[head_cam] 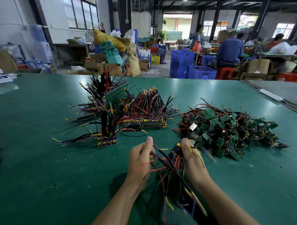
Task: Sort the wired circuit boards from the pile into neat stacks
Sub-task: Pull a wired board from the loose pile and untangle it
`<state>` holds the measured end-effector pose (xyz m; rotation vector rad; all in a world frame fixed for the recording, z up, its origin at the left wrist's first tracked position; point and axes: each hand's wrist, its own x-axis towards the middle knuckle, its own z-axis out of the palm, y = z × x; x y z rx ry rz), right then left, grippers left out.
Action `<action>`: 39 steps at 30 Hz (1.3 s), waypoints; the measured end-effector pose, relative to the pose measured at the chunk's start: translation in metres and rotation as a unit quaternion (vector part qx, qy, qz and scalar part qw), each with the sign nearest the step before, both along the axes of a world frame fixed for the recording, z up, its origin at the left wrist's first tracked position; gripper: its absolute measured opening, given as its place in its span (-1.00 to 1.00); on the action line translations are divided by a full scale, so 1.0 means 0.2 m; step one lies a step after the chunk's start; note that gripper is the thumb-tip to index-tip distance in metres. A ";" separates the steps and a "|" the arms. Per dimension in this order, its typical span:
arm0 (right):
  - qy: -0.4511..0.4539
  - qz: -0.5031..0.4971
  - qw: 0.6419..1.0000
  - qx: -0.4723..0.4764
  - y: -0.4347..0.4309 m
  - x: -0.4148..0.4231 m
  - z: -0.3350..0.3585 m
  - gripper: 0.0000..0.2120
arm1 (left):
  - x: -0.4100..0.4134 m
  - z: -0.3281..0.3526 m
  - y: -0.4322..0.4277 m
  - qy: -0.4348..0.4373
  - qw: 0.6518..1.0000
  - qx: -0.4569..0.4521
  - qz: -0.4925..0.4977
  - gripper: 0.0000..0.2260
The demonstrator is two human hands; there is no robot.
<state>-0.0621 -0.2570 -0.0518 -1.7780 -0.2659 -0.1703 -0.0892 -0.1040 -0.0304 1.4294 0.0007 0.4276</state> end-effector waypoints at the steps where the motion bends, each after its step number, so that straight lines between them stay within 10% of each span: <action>1: -0.001 0.013 1.000 -0.007 0.00 -0.02 0.03 -0.45 | 0.00 0.00 0.02 -0.005 0.999 -0.037 0.006 -0.44; 12: 0.061 -0.079 0.994 0.033 0.04 -0.02 0.03 -0.81 | 0.06 0.08 0.19 0.059 0.909 -0.407 0.076 -0.71; 26: -0.024 -0.092 0.949 -0.301 -0.06 0.02 0.03 -0.61 | 0.08 0.03 0.38 0.082 0.881 -0.454 0.104 -0.59; 39: -0.074 0.149 0.880 -0.445 -0.03 -0.04 0.07 -0.50 | 0.08 0.04 0.26 0.169 0.918 -0.351 -0.072 -0.60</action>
